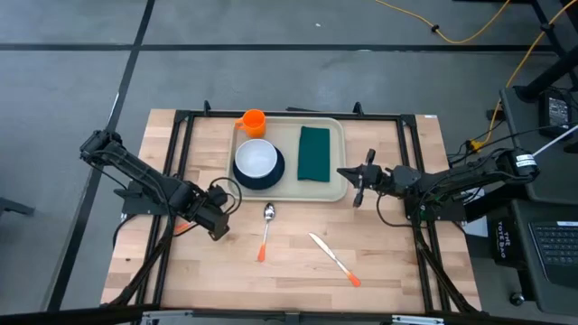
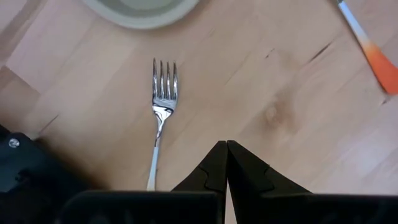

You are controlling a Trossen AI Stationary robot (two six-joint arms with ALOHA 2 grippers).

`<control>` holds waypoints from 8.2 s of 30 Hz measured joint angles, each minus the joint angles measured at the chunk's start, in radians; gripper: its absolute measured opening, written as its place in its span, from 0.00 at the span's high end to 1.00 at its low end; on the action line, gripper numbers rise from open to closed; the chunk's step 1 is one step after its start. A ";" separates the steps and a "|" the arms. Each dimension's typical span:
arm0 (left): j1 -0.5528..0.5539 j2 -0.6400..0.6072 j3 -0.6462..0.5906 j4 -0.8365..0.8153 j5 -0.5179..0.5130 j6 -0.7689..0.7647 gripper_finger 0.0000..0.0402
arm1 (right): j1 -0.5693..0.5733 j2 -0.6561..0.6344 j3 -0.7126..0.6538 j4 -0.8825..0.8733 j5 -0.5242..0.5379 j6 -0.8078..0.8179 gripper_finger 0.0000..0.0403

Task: Set up tray
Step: Put the orange fork on top of the green table napkin on the brown serving tray

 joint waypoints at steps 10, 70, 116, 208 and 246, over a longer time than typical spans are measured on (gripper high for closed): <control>0.007 0.000 0.000 0.000 0.016 -0.043 0.99 | 0.000 0.000 0.000 0.065 -0.003 -0.053 0.99; 0.073 0.183 -0.002 -0.044 0.002 0.208 0.51 | -0.034 0.000 0.001 0.086 -0.108 -0.050 0.99; 0.502 0.311 0.000 0.034 0.138 1.557 0.64 | -0.034 0.000 0.001 0.076 -0.105 -0.051 0.97; 0.502 0.136 0.127 0.053 0.212 1.303 1.00 | -0.066 0.026 0.001 0.102 -0.104 -0.050 0.97; 0.363 -0.117 -0.041 0.740 -0.492 0.767 1.00 | -0.066 0.043 0.001 0.055 -0.104 0.083 0.97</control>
